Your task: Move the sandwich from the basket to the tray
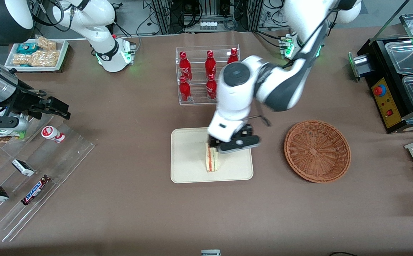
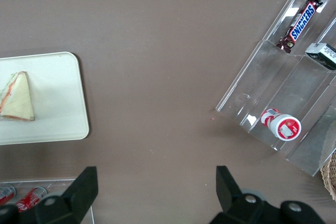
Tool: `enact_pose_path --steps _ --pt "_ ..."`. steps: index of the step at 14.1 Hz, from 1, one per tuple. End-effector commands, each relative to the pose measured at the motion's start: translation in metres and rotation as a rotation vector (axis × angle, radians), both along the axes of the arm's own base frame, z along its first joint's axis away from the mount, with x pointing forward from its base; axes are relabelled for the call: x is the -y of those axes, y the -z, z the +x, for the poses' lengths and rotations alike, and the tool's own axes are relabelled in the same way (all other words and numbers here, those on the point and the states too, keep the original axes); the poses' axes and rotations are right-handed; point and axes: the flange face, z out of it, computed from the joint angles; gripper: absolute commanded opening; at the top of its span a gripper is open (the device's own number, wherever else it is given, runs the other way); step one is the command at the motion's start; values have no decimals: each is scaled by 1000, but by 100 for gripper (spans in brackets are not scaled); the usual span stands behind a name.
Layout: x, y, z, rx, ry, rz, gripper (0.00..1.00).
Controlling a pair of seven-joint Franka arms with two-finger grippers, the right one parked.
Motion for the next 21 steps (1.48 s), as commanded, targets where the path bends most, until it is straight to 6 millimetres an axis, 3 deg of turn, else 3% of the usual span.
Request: enact_pose_path --steps 1,4,7,10,15,17,18,21 --pt "-66 -16 6 -76 12 33 100" --pt "-146 -14 11 -122 6 69 100" --pt "-227 -25 10 -151 67 96 100" --pt "-284 -51 4 -199 155 115 100" --pt "-340 -114 -20 -203 301 64 100" --pt "-353 -140 -30 -171 373 31 100" --pt "-372 -155 -32 -144 387 19 100" --pt "-382 -171 -33 -126 383 14 100"
